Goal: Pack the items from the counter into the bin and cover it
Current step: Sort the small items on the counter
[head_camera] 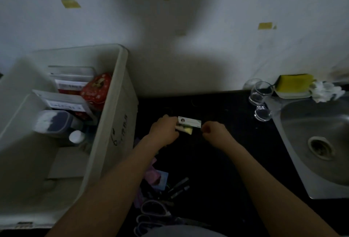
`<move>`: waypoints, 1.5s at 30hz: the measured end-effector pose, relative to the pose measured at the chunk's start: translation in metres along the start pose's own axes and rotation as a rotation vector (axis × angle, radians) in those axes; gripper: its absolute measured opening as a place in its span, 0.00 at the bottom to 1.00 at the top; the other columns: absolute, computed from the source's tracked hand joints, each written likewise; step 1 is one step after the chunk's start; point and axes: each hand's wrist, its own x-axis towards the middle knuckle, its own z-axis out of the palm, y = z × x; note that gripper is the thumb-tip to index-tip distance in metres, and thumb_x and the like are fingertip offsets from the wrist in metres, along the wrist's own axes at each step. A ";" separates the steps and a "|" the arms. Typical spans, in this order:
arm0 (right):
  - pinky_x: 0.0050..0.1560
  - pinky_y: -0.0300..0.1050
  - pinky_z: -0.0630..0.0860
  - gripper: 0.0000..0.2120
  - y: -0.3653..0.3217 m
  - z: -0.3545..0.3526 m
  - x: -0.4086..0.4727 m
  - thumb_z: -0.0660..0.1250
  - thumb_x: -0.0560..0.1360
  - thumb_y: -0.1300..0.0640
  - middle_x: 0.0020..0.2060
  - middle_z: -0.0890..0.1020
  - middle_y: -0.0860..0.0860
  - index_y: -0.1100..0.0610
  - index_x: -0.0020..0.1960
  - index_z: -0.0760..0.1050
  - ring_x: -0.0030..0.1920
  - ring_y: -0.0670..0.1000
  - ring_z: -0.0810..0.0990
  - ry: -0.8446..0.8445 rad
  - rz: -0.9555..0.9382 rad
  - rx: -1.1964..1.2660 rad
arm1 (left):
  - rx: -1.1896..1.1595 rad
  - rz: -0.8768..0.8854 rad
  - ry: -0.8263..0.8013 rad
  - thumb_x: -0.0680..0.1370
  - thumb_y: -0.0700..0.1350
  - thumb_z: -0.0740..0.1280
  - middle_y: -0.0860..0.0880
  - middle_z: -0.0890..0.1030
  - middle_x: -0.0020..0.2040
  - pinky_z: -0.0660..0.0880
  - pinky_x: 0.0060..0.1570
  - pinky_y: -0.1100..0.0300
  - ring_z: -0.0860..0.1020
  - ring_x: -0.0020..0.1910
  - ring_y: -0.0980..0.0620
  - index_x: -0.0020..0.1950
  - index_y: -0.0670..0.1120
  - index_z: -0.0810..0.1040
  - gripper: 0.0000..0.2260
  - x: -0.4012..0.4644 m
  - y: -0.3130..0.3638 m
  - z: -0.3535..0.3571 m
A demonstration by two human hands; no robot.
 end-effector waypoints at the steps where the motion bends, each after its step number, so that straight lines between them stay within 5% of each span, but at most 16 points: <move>1: 0.48 0.40 0.73 0.12 0.004 0.008 0.000 0.63 0.75 0.63 0.55 0.79 0.57 0.60 0.58 0.76 0.53 0.55 0.79 -0.041 0.000 -0.002 | -0.010 -0.009 -0.035 0.76 0.43 0.64 0.42 0.72 0.60 0.76 0.52 0.52 0.75 0.55 0.45 0.62 0.44 0.73 0.15 -0.001 -0.005 0.011; 6: 0.57 0.44 0.73 0.13 -0.005 0.053 -0.017 0.65 0.76 0.59 0.57 0.79 0.57 0.61 0.60 0.75 0.57 0.54 0.78 -0.245 -0.108 -0.071 | -0.004 -0.034 -0.146 0.76 0.45 0.64 0.40 0.71 0.62 0.76 0.53 0.51 0.75 0.55 0.43 0.59 0.41 0.72 0.14 -0.027 -0.026 0.053; 11: 0.54 0.47 0.75 0.19 -0.018 0.102 -0.038 0.68 0.73 0.51 0.56 0.76 0.58 0.60 0.60 0.73 0.57 0.58 0.76 -0.459 -0.240 -0.228 | 0.112 0.017 -0.264 0.74 0.53 0.66 0.42 0.72 0.57 0.71 0.50 0.54 0.73 0.57 0.44 0.58 0.42 0.71 0.19 -0.069 -0.047 0.086; 18: 0.68 0.58 0.62 0.42 -0.018 0.133 -0.069 0.67 0.68 0.35 0.69 0.63 0.56 0.51 0.74 0.56 0.70 0.58 0.62 -0.456 -0.321 -0.572 | 0.227 0.230 -0.233 0.68 0.64 0.67 0.48 0.71 0.63 0.70 0.58 0.54 0.70 0.63 0.47 0.68 0.48 0.66 0.34 -0.109 -0.073 0.103; 22: 0.71 0.63 0.52 0.49 -0.011 0.148 -0.081 0.69 0.66 0.34 0.75 0.54 0.54 0.51 0.77 0.48 0.75 0.56 0.53 -0.427 -0.352 -0.654 | 0.319 0.327 -0.166 0.66 0.71 0.59 0.45 0.64 0.72 0.65 0.63 0.53 0.65 0.70 0.47 0.75 0.45 0.57 0.45 -0.130 -0.080 0.109; 25: 0.71 0.63 0.53 0.49 -0.005 0.158 -0.089 0.69 0.66 0.35 0.76 0.51 0.54 0.52 0.77 0.48 0.76 0.56 0.51 -0.348 -0.386 -0.684 | 0.380 0.345 -0.178 0.61 0.73 0.63 0.44 0.74 0.64 0.76 0.51 0.54 0.76 0.59 0.46 0.72 0.42 0.66 0.49 -0.137 -0.088 0.120; 27: 0.71 0.62 0.53 0.49 -0.003 0.161 -0.092 0.69 0.66 0.36 0.76 0.50 0.54 0.52 0.77 0.48 0.76 0.55 0.50 -0.325 -0.377 -0.662 | 0.425 0.371 -0.114 0.62 0.72 0.66 0.43 0.74 0.65 0.76 0.51 0.53 0.76 0.60 0.46 0.72 0.41 0.65 0.48 -0.139 -0.088 0.126; 31: 0.72 0.60 0.53 0.46 -0.002 0.156 -0.092 0.69 0.69 0.39 0.76 0.49 0.53 0.51 0.77 0.48 0.76 0.54 0.50 -0.334 -0.335 -0.606 | 0.409 0.338 -0.193 0.73 0.63 0.65 0.44 0.53 0.76 0.63 0.65 0.49 0.57 0.74 0.46 0.77 0.44 0.45 0.44 -0.133 -0.087 0.131; 35: 0.72 0.59 0.55 0.42 -0.002 0.151 -0.086 0.67 0.70 0.39 0.76 0.52 0.52 0.50 0.76 0.51 0.76 0.54 0.51 -0.287 -0.284 -0.580 | 0.360 0.278 -0.162 0.76 0.57 0.64 0.42 0.53 0.76 0.67 0.64 0.49 0.56 0.74 0.44 0.77 0.44 0.49 0.38 -0.119 -0.090 0.135; 45: 0.67 0.57 0.60 0.34 -0.003 0.134 -0.053 0.64 0.73 0.40 0.69 0.64 0.54 0.51 0.74 0.57 0.72 0.55 0.60 -0.131 -0.193 -0.575 | 0.302 0.152 -0.077 0.75 0.46 0.69 0.39 0.53 0.74 0.67 0.65 0.46 0.56 0.73 0.39 0.77 0.47 0.46 0.39 -0.068 -0.079 0.130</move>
